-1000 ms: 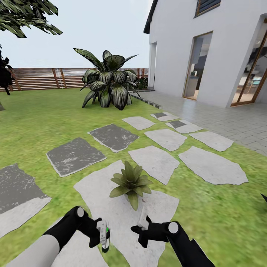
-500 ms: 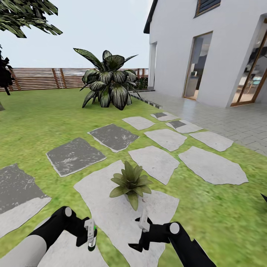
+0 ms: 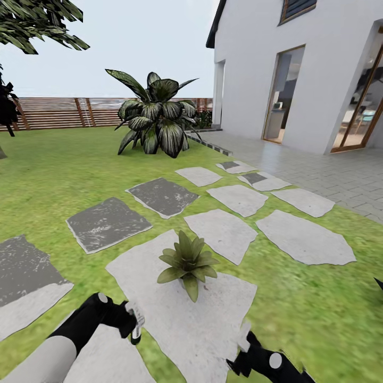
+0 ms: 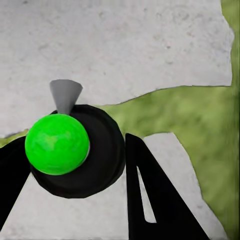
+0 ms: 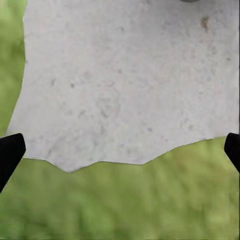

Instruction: Pick up the pesticide atomizer in the garden and spray insectifuge to fully cover both potted plants in the garden.

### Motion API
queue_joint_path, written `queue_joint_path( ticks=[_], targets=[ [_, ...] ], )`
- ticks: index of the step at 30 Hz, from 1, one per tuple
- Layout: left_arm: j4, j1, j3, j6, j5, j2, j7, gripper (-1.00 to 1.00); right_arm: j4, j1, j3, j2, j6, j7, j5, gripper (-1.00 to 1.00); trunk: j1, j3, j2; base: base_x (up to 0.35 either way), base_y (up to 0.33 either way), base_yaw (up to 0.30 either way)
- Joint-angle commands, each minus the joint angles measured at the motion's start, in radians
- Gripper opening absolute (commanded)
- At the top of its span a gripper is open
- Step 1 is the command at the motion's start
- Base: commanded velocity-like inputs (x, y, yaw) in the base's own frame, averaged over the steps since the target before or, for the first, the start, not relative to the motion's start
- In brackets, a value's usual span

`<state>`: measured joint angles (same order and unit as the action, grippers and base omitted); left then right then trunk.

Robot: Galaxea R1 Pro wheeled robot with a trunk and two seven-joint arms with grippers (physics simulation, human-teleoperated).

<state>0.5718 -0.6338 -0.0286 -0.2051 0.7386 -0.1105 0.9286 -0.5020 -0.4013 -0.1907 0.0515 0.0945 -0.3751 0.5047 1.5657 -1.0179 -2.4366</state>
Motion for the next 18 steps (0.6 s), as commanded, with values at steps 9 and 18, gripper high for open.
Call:
queue_joint_path(
  ticks=[9,18],
  targets=[
    [0.007,-0.012,0.001,-0.214,-0.002,0.039,0.004,-1.0,0.199,-0.001,0.05,-0.049,0.001,0.367,-0.089,1.0,0.0,-0.001,0.0,0.0,0.0,0.0],
    [0.009,-0.043,0.0,-0.406,-0.002,0.074,0.006,-1.0,0.282,-0.001,0.127,-0.064,-0.002,0.643,-0.342,1.0,0.0,-0.001,0.0,0.0,0.0,0.0]
  ],
)
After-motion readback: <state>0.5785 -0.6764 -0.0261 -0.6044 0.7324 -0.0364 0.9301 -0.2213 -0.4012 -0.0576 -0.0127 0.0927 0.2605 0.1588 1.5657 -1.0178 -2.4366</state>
